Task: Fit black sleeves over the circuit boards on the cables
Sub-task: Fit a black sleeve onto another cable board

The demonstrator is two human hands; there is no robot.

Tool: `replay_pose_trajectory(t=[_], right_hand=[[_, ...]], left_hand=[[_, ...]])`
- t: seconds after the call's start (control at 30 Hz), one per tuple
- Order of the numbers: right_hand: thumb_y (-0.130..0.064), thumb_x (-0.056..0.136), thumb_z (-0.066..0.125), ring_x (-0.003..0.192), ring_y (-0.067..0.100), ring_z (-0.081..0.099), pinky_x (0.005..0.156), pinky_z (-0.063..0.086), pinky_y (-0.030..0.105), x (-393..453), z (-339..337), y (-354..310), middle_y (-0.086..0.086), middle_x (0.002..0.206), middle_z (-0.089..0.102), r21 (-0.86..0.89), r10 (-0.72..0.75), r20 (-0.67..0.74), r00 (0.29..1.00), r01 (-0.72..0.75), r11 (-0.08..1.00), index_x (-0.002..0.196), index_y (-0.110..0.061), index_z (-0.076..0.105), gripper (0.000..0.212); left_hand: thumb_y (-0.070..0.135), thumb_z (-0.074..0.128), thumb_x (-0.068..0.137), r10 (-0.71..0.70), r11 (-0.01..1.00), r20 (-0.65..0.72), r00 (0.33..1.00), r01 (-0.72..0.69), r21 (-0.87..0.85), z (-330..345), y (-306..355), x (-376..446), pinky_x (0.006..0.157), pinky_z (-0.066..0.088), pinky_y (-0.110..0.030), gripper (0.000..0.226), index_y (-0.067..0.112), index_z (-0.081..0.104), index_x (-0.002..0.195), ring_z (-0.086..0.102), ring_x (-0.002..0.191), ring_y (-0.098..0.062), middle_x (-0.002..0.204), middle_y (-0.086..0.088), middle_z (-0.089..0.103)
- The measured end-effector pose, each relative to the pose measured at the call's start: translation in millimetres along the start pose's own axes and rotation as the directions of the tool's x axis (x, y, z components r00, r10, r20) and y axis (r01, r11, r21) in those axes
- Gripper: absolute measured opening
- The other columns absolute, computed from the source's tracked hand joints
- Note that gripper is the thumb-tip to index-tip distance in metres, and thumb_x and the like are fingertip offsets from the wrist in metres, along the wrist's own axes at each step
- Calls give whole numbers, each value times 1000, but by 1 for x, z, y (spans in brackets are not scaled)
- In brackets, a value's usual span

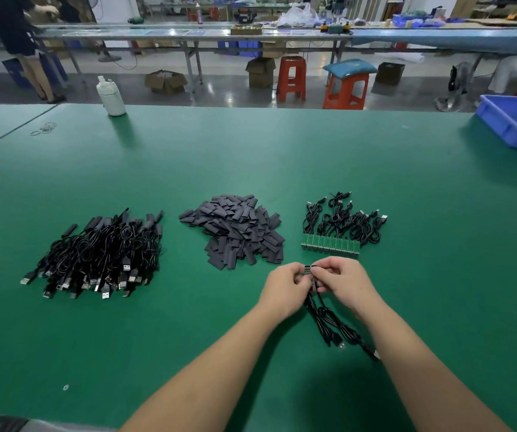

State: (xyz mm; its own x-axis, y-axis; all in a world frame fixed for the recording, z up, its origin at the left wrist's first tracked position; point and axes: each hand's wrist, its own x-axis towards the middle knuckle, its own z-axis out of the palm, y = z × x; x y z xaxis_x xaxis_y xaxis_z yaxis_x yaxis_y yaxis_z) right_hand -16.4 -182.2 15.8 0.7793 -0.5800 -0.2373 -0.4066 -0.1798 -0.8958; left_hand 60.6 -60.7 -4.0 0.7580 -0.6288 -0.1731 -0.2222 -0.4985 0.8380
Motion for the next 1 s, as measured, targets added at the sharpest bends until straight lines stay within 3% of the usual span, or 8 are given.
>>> replay_pose_trajectory(t=[0.1,0.23,0.33,0.43,0.53,1.0], right_hand=[[-16,91,70,54,7,61,56,50,16,2,0,1,-7,66,68,-202,-60,-31,998,53,978,91,-16,75,5],[-24,88,72,69,2,61,60,41,11,3,3,-2,-12,75,69,-406,-150,-84,985,103,908,89,-22,78,7],[-24,88,72,72,6,62,66,43,19,3,6,0,-10,76,70,-422,-162,-119,980,98,901,92,-20,80,10],[-23,87,73,68,5,62,62,42,17,3,9,5,-12,71,69,-404,-168,-146,975,96,910,91,-19,81,10],[-22,87,73,75,9,65,68,44,20,1,12,9,-5,82,76,-416,-193,-169,966,107,903,91,-18,81,10],[-22,88,71,82,14,69,73,46,24,-5,19,26,-4,85,77,-428,-242,-232,942,125,895,90,-19,81,11]], left_hand=[[25,56,90,-17,996,-33,999,20,92,-1,2,1,51,32,-27,31,19,42,62,37,52,-13,54,6,46],[29,55,88,-55,986,-67,996,65,155,1,6,2,59,41,-30,32,17,41,62,44,62,-25,62,-1,53],[30,55,89,-73,982,-95,993,88,168,5,9,0,62,47,-32,34,16,43,61,47,64,-28,62,-3,55],[32,54,91,-76,974,-110,991,98,203,7,10,-2,66,50,-33,28,16,54,68,58,71,-31,70,-5,65],[33,53,93,-65,972,-114,991,89,215,11,10,-3,70,55,-36,25,15,64,80,64,78,-33,78,-8,69],[30,49,95,-34,965,-166,986,75,250,26,0,-7,69,47,-36,25,14,64,83,60,79,-32,81,-10,69]])
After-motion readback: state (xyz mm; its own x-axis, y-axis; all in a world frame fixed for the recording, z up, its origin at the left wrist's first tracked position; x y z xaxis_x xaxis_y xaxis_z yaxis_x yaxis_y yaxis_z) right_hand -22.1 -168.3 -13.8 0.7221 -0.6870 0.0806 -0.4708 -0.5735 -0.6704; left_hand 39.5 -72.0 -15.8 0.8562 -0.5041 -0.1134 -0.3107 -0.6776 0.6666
